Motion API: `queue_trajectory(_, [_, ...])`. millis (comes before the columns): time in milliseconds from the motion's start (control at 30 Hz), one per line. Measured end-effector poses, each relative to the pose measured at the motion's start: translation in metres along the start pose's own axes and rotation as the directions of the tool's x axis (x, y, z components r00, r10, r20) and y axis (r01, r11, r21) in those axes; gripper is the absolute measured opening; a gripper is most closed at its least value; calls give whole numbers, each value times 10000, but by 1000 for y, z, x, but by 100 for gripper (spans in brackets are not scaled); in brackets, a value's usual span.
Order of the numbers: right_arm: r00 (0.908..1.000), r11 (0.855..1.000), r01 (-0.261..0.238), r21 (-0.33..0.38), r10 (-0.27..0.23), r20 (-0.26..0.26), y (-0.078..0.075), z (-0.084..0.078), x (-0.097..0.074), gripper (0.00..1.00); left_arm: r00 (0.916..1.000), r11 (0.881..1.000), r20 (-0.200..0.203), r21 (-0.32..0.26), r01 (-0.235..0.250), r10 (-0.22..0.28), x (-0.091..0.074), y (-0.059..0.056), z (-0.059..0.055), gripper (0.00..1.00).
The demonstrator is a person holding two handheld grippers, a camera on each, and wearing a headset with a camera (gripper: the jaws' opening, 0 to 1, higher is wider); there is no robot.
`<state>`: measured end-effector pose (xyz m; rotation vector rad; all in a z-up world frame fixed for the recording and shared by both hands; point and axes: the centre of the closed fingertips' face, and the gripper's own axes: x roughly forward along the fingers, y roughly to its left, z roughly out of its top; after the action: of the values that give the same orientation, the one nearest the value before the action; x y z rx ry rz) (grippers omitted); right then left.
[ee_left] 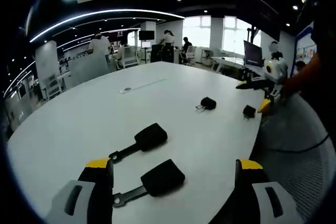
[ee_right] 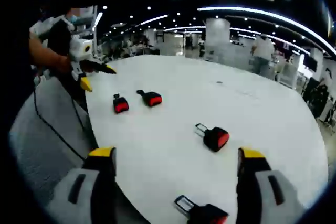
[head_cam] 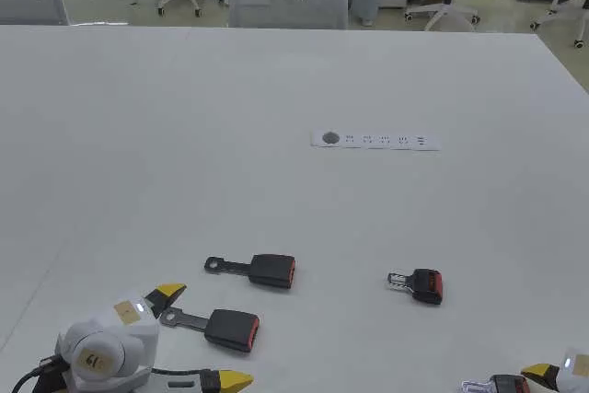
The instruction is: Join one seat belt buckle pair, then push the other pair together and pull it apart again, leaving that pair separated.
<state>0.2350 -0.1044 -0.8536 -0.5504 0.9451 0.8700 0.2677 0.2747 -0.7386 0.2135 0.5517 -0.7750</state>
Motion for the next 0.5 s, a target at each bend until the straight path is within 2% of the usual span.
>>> queue_trajectory(33, [9998,9999,-82,-139,84,176,3,13,8,38,10000,10000,-15,0,-33,33,-1,0,-1,98])
queue_trajectory(67, [9995,9993,-299,-246,302,113,7,20,13,38,10000,10000,-13,-18,-47,47,-2,0,-1,98])
queue_trajectory(100, [9990,9964,-431,-726,439,107,11,34,20,38,10000,10000,-17,-49,-62,62,-2,0,-2,97])
queue_trajectory(133, [9989,9949,-441,-902,456,144,13,43,26,38,10000,9999,-19,-72,-88,88,-3,0,-2,97])
queue_trajectory(167, [9984,9949,-503,-872,524,216,17,55,32,38,9999,9999,-13,-74,-106,106,-4,0,-2,97])
queue_trajectory(233, [9968,9924,-658,-1037,701,377,23,69,39,38,9999,9999,-21,-88,-127,127,-6,0,-3,97])
queue_trajectory(300, [9962,9919,-682,-1067,735,460,26,77,44,38,9999,9999,-23,-80,-138,138,-8,-1,-4,97])
queue_trajectory(400, [9954,9918,-752,-1034,809,521,28,78,43,39,9999,9999,20,-61,-159,159,-10,2,-4,97])
queue_trajectory(467, [9977,9876,-225,-1553,321,594,22,77,37,48,9998,9998,95,-82,-161,162,-11,3,-3,98])
queue_trajectory(500, [9946,9887,-1,-1501,157,1026,21,83,34,57,9998,9998,119,-72,-158,159,-11,4,-2,98])
